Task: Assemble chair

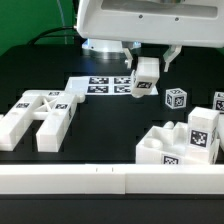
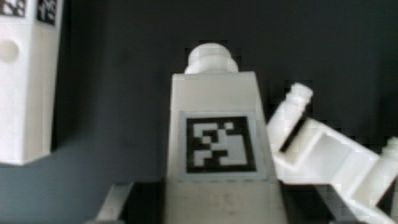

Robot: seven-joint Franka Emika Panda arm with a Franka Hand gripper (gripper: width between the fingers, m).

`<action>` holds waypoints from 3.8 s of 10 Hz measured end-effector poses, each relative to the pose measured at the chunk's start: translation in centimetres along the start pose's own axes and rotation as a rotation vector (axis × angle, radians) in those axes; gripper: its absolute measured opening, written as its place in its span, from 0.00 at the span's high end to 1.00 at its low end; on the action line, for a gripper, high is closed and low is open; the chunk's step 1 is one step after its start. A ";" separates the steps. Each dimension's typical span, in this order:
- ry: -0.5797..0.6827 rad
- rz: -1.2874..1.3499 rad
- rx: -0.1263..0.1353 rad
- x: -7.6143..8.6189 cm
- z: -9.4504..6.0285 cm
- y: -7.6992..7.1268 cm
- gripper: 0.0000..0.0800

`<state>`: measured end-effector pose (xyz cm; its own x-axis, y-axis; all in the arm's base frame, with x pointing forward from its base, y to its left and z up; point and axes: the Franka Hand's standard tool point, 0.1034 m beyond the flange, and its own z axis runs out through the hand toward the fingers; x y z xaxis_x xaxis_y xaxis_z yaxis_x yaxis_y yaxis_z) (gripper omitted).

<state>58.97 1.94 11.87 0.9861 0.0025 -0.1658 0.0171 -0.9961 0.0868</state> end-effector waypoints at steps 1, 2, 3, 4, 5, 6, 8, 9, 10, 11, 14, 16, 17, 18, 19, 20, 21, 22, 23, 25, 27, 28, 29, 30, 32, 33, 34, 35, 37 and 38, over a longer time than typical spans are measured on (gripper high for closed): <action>0.087 0.000 0.007 0.3 0.0 -0.1 0.63; 0.175 0.016 0.027 1.3 -0.5 -0.5 0.63; 0.274 0.031 0.053 2.5 -1.5 -0.8 0.63; 0.351 0.043 0.083 3.4 -2.4 -0.3 0.63; 0.411 0.052 0.081 4.1 -2.8 -0.2 0.63; 0.478 0.051 0.075 4.3 -2.7 -0.3 0.63; 0.530 0.054 0.068 3.9 -2.2 0.0 0.63; 0.533 0.064 0.067 4.0 -1.8 0.5 0.63; 0.526 0.069 0.064 4.1 -1.2 0.7 0.63; 0.506 0.082 0.070 4.4 -1.1 1.1 0.63; 0.572 0.083 0.061 4.9 -1.4 1.2 0.63; 0.694 0.080 0.044 5.5 -1.0 0.9 0.63; 0.679 0.075 0.046 5.5 -0.7 0.6 0.63; 0.677 0.071 0.047 5.4 -0.6 0.3 0.63; 0.673 0.068 0.046 5.3 -0.4 0.2 0.63; 0.666 0.065 0.045 5.2 0.1 0.0 0.63; 0.662 0.060 0.045 5.1 0.3 -0.3 0.63; 0.658 0.056 0.045 5.0 0.6 -0.5 0.63; 0.655 0.047 0.041 4.9 0.7 -0.5 0.63; 0.653 0.043 0.040 4.8 0.9 -0.6 0.63; 0.651 0.042 0.040 4.8 1.0 -0.6 0.63; 0.646 0.041 0.038 4.8 1.3 -0.6 0.63; 0.643 0.040 0.037 4.8 1.6 -0.7 0.63; 0.640 0.039 0.037 4.7 1.8 -0.7 0.63; 0.639 0.037 0.034 4.7 2.2 -0.8 0.63; 0.649 0.036 0.033 4.8 2.2 -0.8 0.63; 0.665 0.034 0.030 5.0 2.2 -0.9 0.63; 0.680 0.032 0.028 5.1 2.2 -0.9 0.63; 0.687 0.027 0.025 5.2 2.2 -0.9 0.63; 0.687 0.027 0.025 5.2 2.2 -0.9 0.63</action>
Offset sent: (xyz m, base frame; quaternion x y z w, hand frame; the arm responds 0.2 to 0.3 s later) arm 0.0435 0.0185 0.0319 0.1439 0.2179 0.0413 0.9644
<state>63.71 2.70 8.75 0.8674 0.0245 0.4971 -0.0049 -0.9983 0.0577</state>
